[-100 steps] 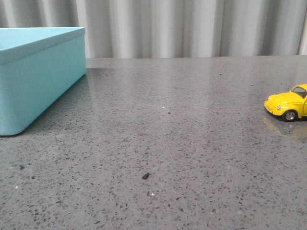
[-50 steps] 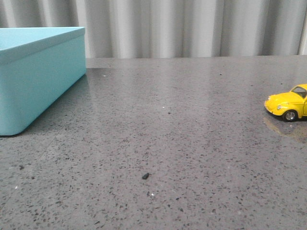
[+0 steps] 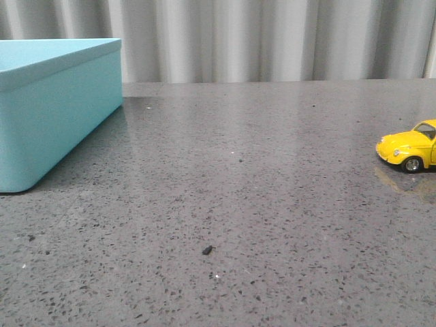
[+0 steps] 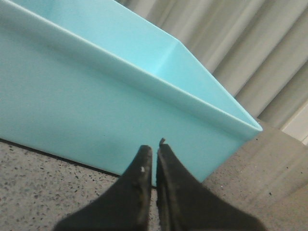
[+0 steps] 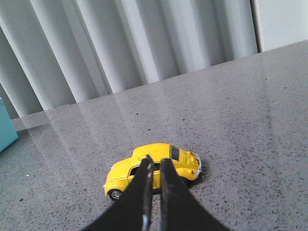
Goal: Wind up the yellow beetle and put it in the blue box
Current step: 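Lower the right gripper down onto the roof of the yellow car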
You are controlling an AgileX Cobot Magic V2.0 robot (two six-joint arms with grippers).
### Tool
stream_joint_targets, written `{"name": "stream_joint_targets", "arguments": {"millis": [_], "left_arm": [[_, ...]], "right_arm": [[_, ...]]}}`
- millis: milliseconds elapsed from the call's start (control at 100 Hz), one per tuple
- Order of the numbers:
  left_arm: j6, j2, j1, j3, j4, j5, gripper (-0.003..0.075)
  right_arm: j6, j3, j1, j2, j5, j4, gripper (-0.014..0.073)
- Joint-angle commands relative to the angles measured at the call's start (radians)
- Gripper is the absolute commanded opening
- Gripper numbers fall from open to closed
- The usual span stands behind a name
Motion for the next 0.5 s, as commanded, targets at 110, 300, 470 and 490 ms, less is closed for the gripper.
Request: {"name": "stream_joint_targets", "arguments": {"millis": [110,300,470,490], "left_arm": [[-0.009,0.009,-0.009,0.027,-0.046,-0.037,-0.0021],[-0.009,0.009,-0.009,0.027,-0.201,-0.074,-0.0021],[-0.009,0.013,-0.009,-0.035,-0.206,-0.084,-0.0021],[-0.009,0.015,-0.009,-0.044,-0.190,-0.080,-0.0021]], "right_arm": [[-0.009,0.025,-0.008,-0.009,-0.065,0.005,-0.0041],[0.060,0.023,-0.008,-0.009,-0.072,0.179,-0.0041],[0.060,-0.034,-0.006,-0.009,0.009,0.226,-0.0041],[0.057,-0.052,-0.006,-0.009,0.026,0.226,-0.0041]]}}
